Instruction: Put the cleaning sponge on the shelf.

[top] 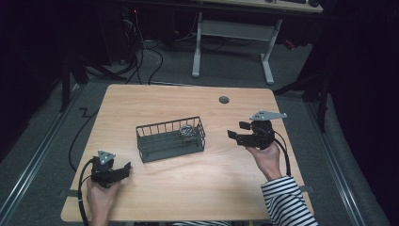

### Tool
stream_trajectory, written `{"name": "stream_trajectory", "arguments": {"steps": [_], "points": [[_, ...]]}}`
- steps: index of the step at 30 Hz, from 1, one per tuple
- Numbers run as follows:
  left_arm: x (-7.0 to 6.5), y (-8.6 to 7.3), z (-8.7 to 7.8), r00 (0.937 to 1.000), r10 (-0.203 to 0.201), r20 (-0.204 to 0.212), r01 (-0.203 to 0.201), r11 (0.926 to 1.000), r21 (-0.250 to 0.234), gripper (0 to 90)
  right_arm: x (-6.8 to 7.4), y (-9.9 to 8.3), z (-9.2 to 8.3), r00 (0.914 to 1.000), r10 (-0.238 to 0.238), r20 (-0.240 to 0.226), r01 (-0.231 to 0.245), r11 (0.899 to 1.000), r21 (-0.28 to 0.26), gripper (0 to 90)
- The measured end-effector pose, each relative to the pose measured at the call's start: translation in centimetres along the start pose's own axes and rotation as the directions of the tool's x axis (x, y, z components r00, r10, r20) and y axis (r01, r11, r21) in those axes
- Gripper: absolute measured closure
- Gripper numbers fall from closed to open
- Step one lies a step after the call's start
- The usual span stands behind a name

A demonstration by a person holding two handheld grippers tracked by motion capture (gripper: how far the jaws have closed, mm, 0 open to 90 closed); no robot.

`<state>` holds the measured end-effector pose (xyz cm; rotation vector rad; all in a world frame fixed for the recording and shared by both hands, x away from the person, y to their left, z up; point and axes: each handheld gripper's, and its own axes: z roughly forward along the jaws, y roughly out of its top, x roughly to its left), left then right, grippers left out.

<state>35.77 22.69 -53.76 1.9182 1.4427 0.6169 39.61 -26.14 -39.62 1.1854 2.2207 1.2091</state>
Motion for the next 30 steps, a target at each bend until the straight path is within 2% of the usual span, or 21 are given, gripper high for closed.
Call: {"name": "stream_trajectory", "arguments": {"steps": [16, 18, 22, 23, 30], "points": [[0.0, 0.0, 0.0, 1.0, 0.0, 0.0, 0.0, 1.0, 0.0, 22.1, 0.0, -0.7, -2.7, 0.9999, -0.009, 0.013, 0.009, 0.999, -0.046, 35.7], [0.0, 0.0, 0.0, 1.0, 0.0, 0.001, 0.0, 1.0, 0.0, 22.1, -0.1, -1.2, -2.9, 0.9999, 0.009, 0.007, -0.009, 0.999, -0.046, 35.9], [0.0, 0.0, 0.0, 1.0, -0.001, 0.001, 0.001, 1.0, -0.001, 22.1, -0.4, -1.7, -3.0, 0.9998, 0.012, 0.018, -0.011, 0.999, -0.038, 35.9], [0.0, 0.0, 0.0, 1.0, -0.001, 0.002, 0.001, 1.0, -0.001, 22.2, -0.5, -1.9, -3.3, 0.9995, 0.027, 0.014, -0.026, 0.998, -0.052, 36.2], [0.0, 0.0, 0.0, 1.0, 0.0, 0.003, 0.0, 1.0, -0.001, 22.2, -0.8, -3.2, -4.0, 0.9988, 0.04, 0.029, -0.038, 0.998, -0.054, 36.2]]}}
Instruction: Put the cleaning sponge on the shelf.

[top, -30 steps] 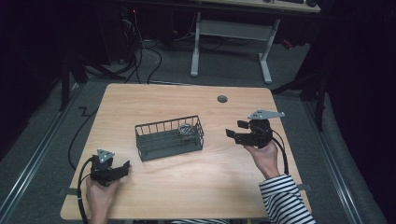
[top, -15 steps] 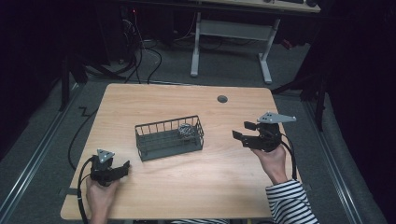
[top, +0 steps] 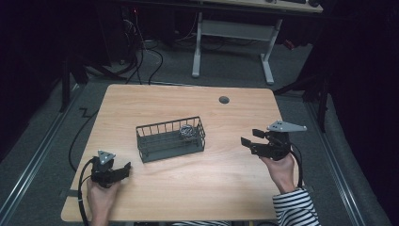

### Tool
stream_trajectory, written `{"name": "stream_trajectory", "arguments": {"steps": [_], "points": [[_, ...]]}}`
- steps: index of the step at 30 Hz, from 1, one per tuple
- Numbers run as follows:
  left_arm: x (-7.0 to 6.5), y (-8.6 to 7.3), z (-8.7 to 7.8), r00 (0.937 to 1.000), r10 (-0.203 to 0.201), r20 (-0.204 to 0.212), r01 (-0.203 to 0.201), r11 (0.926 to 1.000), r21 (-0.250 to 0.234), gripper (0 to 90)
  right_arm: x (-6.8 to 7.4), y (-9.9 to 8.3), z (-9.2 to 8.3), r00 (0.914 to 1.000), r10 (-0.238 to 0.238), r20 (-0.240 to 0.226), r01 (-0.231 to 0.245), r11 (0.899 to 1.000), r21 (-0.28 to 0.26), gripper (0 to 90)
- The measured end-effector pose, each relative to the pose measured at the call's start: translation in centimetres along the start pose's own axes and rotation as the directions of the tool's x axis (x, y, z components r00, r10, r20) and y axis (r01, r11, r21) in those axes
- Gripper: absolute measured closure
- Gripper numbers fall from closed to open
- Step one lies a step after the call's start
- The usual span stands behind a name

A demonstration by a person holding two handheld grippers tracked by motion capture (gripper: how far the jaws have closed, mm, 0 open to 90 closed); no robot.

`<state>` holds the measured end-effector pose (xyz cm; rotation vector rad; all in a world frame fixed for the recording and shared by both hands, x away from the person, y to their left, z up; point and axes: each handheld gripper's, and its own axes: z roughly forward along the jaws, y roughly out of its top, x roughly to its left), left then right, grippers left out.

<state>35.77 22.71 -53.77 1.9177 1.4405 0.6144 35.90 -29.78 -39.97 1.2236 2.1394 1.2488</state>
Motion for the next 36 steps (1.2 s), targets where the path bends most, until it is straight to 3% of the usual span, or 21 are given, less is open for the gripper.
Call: {"name": "stream_trajectory", "arguments": {"steps": [11, 27, 36], "points": [[0.0, 0.0, 0.0, 1.0, -0.001, 0.001, 0.001, 1.0, 0.0, 22.3, -1.2, -3.0, -1.4, 0.9973, 0.073, 0.005, -0.073, 0.997, -0.025, 36.1], [0.0, 0.0, 0.0, 1.0, -0.002, 0.007, 0.002, 1.0, 0.001, 22.1, -2.3, -6.0, -0.5, 0.9901, 0.139, 0.022, -0.138, 0.99, -0.014, 36.2], [0.2, 0.0, -0.1, 0.9996, -0.015, 0.022, 0.016, 0.9999, -0.007, 21.8, -2.6, -7.6, 0.9, 0.9878, 0.154, 0.025, -0.155, 0.987, 0.04, 36.7]]}}
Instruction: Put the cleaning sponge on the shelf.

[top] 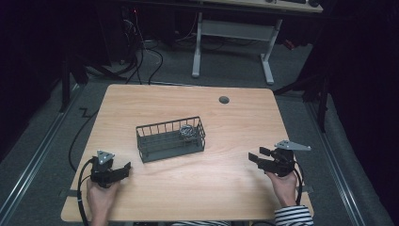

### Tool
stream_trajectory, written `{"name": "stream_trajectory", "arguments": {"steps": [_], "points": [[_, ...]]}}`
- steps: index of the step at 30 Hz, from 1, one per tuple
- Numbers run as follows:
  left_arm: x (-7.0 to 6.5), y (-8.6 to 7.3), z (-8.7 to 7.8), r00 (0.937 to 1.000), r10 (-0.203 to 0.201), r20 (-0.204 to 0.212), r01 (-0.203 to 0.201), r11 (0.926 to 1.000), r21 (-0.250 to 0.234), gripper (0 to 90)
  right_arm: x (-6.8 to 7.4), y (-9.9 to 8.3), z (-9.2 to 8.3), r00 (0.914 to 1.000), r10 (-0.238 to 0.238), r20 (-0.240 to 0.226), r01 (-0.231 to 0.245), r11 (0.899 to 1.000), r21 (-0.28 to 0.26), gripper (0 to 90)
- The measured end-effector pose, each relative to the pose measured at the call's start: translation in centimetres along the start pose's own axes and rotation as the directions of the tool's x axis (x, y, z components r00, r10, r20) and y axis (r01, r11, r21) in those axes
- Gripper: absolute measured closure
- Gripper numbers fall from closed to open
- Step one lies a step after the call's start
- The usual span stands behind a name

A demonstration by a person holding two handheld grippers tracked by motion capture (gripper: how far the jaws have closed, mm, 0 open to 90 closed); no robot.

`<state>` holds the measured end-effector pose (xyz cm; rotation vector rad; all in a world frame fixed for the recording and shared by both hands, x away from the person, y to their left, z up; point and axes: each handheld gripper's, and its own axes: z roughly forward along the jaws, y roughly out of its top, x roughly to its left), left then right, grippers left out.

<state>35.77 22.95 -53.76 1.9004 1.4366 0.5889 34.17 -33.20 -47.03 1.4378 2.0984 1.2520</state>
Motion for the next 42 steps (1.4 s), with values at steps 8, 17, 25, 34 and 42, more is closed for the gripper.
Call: {"name": "stream_trajectory", "arguments": {"steps": [8, 17, 25, 34, 42], "points": [[0.0, 0.0, 0.0, 1.0, 0.005, -0.002, -0.005, 1.0, 0.004, 21.9, 0.0, -1.1, 1.5, 0.9993, -0.015, 0.034, 0.014, 1.0, 0.028, 36.8], [0.0, 0.0, 0.0, 1.0, 0.0, 0.0, 0.0, 1.0, 0.001, 21.9, 0.2, -2.5, 3.0, 0.9948, -0.056, 0.085, 0.051, 0.996, 0.07, 36.7], [0.0, 0.0, 0.0, 1.0, 0.006, -0.005, -0.006, 1.0, 0.004, 22.0, 0.4, -3.1, 3.8, 0.9913, -0.08, 0.105, 0.07, 0.993, 0.096, 36.7], [-0.1, 0.0, 0.0, 0.9998, 0.014, -0.012, -0.014, 0.9999, 0.006, 22.0, 1.2, -3.8, 5.1, 0.9842, -0.128, 0.122, 0.109, 0.983, 0.15, 36.0], [-0.2, 0.0, 0.1, 0.9997, 0.017, -0.016, -0.016, 0.9998, 0.007, 21.9, 1.6, -4.3, 5.3, 0.9728, -0.172, 0.155, 0.15, 0.978, 0.142, 35.4]]}}
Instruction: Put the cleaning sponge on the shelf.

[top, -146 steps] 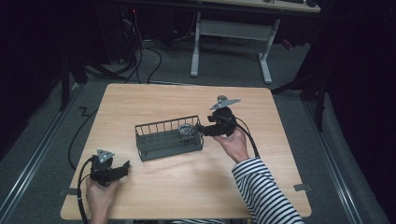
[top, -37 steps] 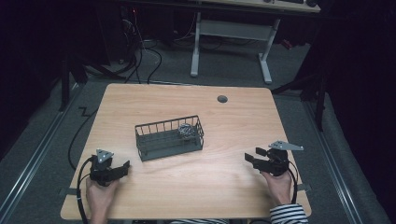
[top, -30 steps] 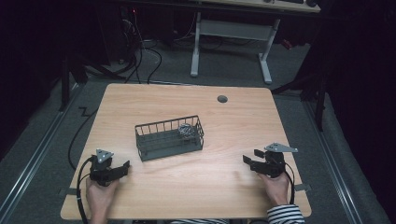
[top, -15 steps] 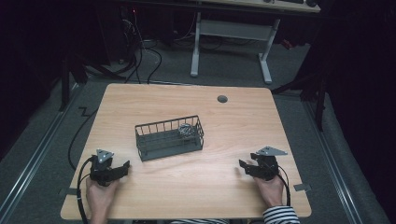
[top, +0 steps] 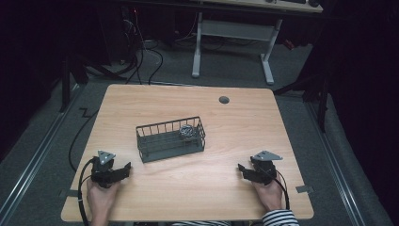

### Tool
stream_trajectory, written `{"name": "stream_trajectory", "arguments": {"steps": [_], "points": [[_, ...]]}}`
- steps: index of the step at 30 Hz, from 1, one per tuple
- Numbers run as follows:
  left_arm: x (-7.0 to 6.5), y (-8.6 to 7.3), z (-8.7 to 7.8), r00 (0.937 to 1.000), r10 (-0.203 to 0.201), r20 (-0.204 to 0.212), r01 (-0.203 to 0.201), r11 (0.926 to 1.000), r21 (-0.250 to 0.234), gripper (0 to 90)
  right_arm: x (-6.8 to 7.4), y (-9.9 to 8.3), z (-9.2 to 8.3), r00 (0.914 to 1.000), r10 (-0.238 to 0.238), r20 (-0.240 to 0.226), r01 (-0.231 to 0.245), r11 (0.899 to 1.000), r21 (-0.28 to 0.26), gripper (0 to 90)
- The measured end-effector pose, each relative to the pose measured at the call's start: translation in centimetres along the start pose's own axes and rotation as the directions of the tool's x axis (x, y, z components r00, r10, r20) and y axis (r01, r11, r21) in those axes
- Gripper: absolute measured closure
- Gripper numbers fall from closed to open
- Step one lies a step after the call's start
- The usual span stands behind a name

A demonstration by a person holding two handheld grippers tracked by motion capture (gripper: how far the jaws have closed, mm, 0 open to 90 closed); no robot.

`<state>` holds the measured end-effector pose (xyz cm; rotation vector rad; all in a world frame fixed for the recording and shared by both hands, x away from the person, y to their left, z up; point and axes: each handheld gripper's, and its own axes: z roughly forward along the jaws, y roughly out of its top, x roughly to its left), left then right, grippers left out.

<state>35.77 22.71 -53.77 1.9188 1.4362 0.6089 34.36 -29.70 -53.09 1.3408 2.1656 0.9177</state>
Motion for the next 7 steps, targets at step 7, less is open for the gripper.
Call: {"name": "stream_trajectory", "arguments": {"steps": [7], "points": [[0.0, 0.02, 0.03, 1.0, 0.0, -0.001, 0.0, 1.0, 0.002, 20.6, 0.01, 0.0, 0.0, 1.0, 0.001, 0.002, -0.001, 1.0, 0.001, 35.1]]}}
